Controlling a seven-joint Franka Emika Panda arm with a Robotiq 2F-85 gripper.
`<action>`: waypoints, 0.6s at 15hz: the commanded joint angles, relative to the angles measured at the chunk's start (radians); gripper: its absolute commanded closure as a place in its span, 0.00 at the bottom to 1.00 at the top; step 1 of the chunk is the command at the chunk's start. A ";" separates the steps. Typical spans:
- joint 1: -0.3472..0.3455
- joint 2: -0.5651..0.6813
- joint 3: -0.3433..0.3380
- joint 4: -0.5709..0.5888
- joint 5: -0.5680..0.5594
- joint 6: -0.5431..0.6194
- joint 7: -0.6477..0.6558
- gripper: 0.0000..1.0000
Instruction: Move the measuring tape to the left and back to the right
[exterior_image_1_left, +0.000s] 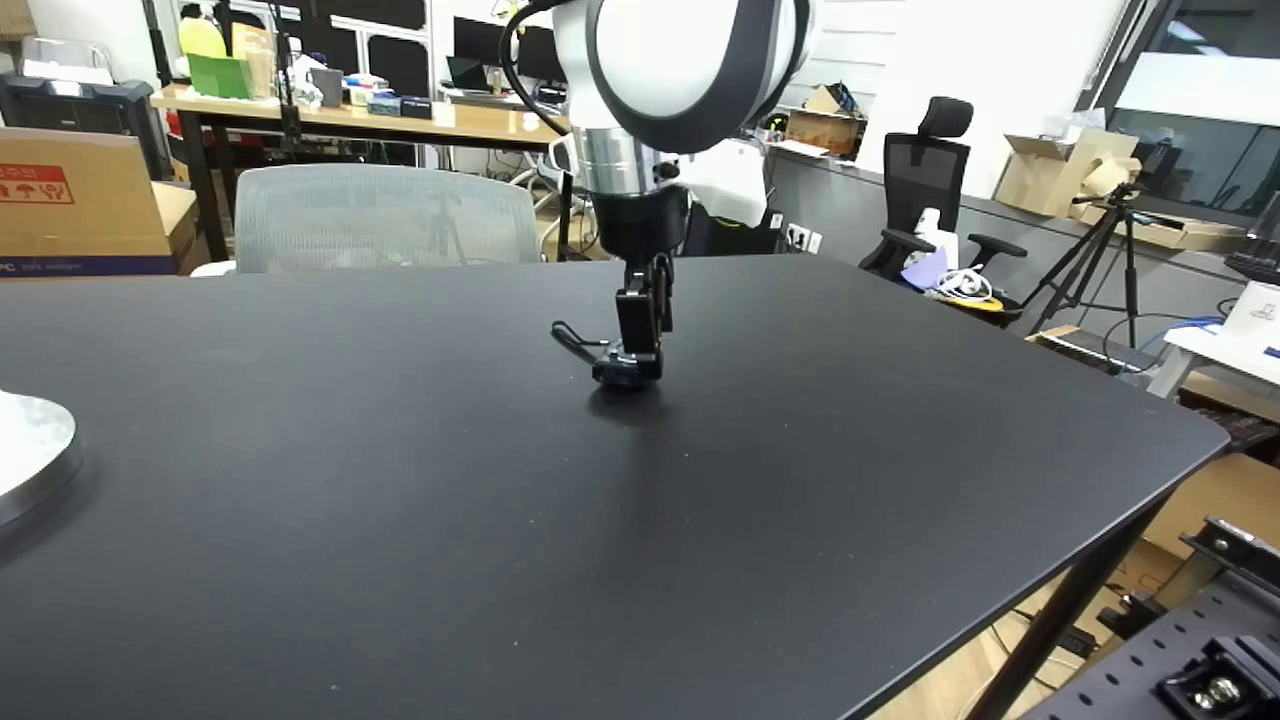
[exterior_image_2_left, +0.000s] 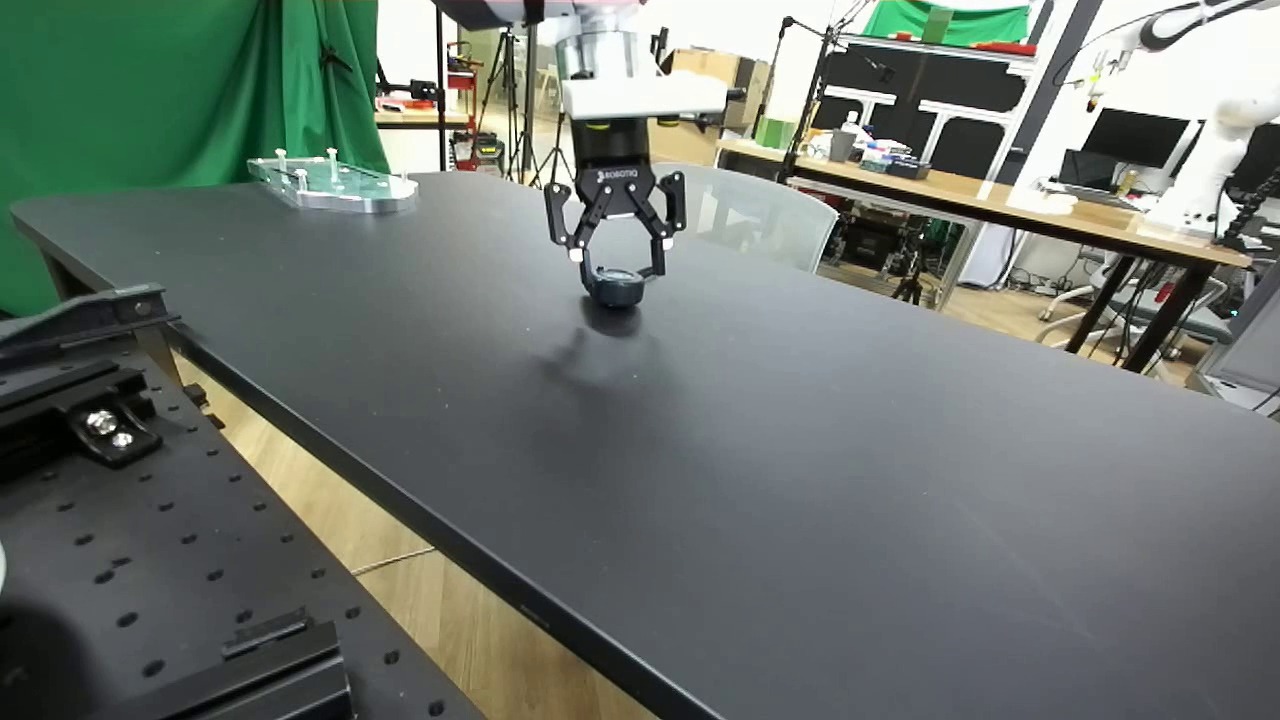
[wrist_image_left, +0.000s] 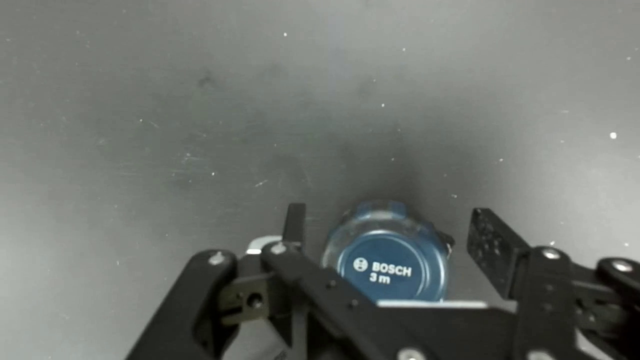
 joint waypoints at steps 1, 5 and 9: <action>-0.020 0.018 0.017 0.031 0.031 -0.009 -0.048 0.00; -0.019 0.059 0.024 0.066 0.065 -0.005 -0.068 0.00; -0.009 0.099 0.026 0.105 0.070 -0.012 -0.064 0.00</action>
